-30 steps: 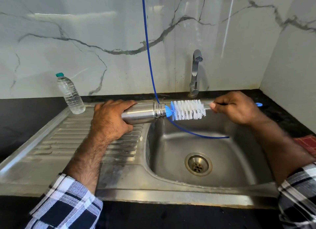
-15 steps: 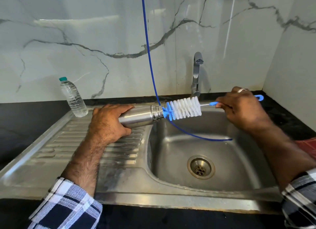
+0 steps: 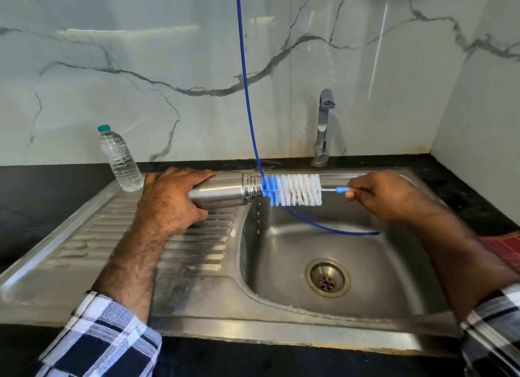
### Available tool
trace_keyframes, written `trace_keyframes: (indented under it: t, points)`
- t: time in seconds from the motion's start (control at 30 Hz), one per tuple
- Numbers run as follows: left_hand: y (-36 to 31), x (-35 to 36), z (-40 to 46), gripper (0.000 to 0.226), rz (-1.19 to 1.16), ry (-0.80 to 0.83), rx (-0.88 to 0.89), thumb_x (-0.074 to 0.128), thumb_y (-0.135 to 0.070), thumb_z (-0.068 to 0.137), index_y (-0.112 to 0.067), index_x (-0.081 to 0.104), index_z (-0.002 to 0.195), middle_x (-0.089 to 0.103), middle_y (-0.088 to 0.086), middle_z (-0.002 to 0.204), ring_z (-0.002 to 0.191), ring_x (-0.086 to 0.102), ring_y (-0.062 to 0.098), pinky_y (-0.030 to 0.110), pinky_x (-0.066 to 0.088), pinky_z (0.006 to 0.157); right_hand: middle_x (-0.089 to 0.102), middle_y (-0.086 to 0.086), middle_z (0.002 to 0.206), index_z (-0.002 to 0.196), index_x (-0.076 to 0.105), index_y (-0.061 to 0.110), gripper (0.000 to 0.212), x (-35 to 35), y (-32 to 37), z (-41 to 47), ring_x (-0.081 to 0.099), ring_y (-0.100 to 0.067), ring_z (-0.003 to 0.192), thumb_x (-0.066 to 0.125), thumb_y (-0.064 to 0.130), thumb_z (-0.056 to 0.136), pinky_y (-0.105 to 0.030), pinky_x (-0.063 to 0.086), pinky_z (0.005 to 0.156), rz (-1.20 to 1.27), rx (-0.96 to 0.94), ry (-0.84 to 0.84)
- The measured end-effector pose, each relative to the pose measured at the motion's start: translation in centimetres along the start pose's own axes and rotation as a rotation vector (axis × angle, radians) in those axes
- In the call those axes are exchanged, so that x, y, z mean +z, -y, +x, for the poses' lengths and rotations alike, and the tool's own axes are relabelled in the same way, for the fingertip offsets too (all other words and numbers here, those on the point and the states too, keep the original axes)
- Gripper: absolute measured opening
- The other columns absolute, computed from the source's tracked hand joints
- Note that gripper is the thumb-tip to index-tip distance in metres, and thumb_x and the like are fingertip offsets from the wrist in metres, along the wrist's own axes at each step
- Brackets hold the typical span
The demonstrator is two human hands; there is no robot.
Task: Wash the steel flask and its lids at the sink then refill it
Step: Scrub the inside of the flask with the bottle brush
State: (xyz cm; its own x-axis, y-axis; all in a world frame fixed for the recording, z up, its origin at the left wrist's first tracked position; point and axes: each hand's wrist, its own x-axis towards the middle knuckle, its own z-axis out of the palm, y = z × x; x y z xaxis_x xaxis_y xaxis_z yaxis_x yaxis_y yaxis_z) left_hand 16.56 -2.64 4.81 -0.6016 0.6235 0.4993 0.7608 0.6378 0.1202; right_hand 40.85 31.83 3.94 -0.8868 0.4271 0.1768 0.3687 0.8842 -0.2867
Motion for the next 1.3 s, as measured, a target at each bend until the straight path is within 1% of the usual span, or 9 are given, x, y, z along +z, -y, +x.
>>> trace_keyframes:
  t: [0.1,0.2,0.47,0.6,0.87,1.0,1.1,1.23,1.3]
  points:
    - [-0.2,-0.1,0.2,0.097,-0.017,0.010,-0.014,0.099,-0.042,0.058,-0.045,0.059,0.145,0.067,-0.014,0.137,0.121,0.056,0.017,0.042,0.031,0.109,0.064,-0.007,0.069,0.087,0.077,0.012,0.016,0.0,-0.5,-0.1,0.059,-0.034,0.068,0.073,0.022,0.098,-0.032,0.039,0.063,-0.096,-0.208,-0.381]
    - [-0.2,-0.3,0.1,0.096,-0.045,0.016,-0.028,0.100,-0.043,0.057,-0.045,0.060,0.144,0.068,-0.013,0.136,0.121,0.058,0.018,0.043,0.033,0.110,0.073,-0.009,0.073,0.090,0.080,0.011,0.019,-0.7,-0.8,-0.4,0.062,-0.037,0.068,0.066,0.024,0.093,-0.040,0.049,0.066,-0.164,-0.330,-0.516]
    - [-0.4,-1.0,-0.1,0.097,-0.080,0.022,-0.034,0.100,-0.036,0.057,-0.044,0.060,0.145,0.068,-0.013,0.136,0.117,0.057,0.018,0.044,0.036,0.109,0.068,-0.008,0.078,0.097,0.084,0.012,0.027,-5.6,0.8,-1.5,0.065,-0.038,0.070,0.064,0.030,0.091,-0.040,0.049,0.070,-0.203,-0.399,-0.551]
    - [-0.2,-1.0,-0.1,0.097,-0.160,0.032,0.005,0.101,-0.033,0.055,-0.044,0.062,0.143,0.068,-0.017,0.133,0.115,0.056,0.014,0.044,0.036,0.108,0.066,-0.004,0.088,0.100,0.087,0.016,0.013,-8.8,1.0,1.1,0.061,-0.029,0.066,0.082,0.024,0.090,-0.037,0.043,0.074,-0.104,-0.363,-0.562]
    - [0.3,-0.8,0.2,0.095,-0.131,-0.126,-0.136,0.101,-0.037,0.053,-0.040,0.064,0.140,0.071,-0.013,0.129,0.115,0.062,0.020,0.045,0.040,0.099,0.065,-0.003,0.084,0.102,0.086,0.013,0.016,-5.6,0.9,1.7,0.066,-0.028,0.074,0.087,0.014,0.086,-0.036,0.054,0.073,0.045,-0.281,-0.473]
    - [0.4,-1.1,0.1,0.091,-0.061,-0.144,-0.175,0.098,-0.034,0.055,-0.041,0.064,0.139,0.073,-0.012,0.125,0.113,0.062,0.023,0.045,0.038,0.098,0.063,-0.001,0.080,0.097,0.086,0.013,0.010,-3.4,2.4,-1.1,0.063,-0.030,0.063,0.082,0.020,0.091,-0.032,0.041,0.069,-0.026,-0.304,-0.540]
    - [0.4,-1.4,0.1,0.092,-0.057,-0.103,-0.141,0.097,-0.033,0.056,-0.041,0.063,0.141,0.071,-0.012,0.129,0.116,0.061,0.021,0.045,0.038,0.100,0.065,-0.002,0.081,0.094,0.086,0.016,0.021,-5.9,3.1,-1.8,0.066,-0.033,0.067,0.071,0.029,0.089,-0.038,0.044,0.071,-0.141,-0.387,-0.593]
    - [0.6,-1.2,0.0,0.096,-0.146,-0.046,-0.077,0.099,-0.034,0.056,-0.041,0.060,0.144,0.070,-0.014,0.131,0.116,0.058,0.017,0.046,0.038,0.104,0.069,-0.002,0.088,0.097,0.086,0.019,0.009,-9.9,2.4,0.6,0.064,-0.030,0.078,0.084,0.023,0.090,-0.045,0.048,0.081,-0.165,-0.363,-0.591]
    - [0.5,-1.0,0.0,0.098,-0.204,-0.049,-0.055,0.101,-0.034,0.054,-0.042,0.061,0.143,0.070,-0.015,0.129,0.113,0.058,0.015,0.047,0.040,0.105,0.070,-0.003,0.087,0.099,0.086,0.018,0.016,-10.5,1.3,2.6,0.059,-0.023,0.075,0.090,0.018,0.084,-0.039,0.048,0.076,-0.134,-0.347,-0.551]
